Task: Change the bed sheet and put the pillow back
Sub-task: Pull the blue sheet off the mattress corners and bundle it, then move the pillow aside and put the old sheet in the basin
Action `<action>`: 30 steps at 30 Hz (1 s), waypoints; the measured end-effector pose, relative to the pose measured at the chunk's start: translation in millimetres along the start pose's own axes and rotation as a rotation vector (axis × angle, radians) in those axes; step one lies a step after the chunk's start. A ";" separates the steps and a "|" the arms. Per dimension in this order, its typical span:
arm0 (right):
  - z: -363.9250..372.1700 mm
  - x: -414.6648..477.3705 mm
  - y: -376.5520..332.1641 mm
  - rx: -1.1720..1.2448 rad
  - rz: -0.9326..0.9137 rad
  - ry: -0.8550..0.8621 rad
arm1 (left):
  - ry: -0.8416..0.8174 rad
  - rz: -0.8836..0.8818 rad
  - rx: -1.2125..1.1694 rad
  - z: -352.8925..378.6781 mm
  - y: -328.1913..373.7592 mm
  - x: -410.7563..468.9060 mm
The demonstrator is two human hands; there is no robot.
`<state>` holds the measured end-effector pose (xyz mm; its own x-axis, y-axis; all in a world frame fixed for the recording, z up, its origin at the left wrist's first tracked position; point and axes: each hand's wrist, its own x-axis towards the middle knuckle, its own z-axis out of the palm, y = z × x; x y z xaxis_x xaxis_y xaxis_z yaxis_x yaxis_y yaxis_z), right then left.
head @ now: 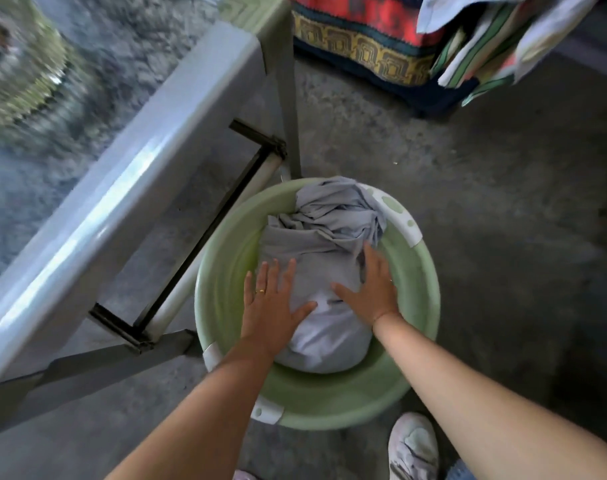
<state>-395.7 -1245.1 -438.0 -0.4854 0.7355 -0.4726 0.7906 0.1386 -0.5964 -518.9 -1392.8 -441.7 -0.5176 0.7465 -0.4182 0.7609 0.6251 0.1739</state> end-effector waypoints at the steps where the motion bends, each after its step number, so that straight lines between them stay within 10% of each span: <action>1: -14.3 -12.6 -9.8 0.017 0.004 0.014 | -0.004 0.000 -0.022 -17.0 6.4 -7.4; 19: -359.4 -285.3 -122.8 0.409 0.216 0.358 | 0.077 0.215 -0.004 -366.6 199.4 -185.0; 30: -542.5 -441.4 -21.2 0.801 0.471 0.885 | -0.002 0.714 0.048 -428.4 445.6 -249.6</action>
<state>4.3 -1213.0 135.2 0.4341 0.8353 -0.3375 0.2234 -0.4627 -0.8579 -218.2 -1202.8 122.1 0.1138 0.9692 -0.2186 0.9300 -0.0265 0.3666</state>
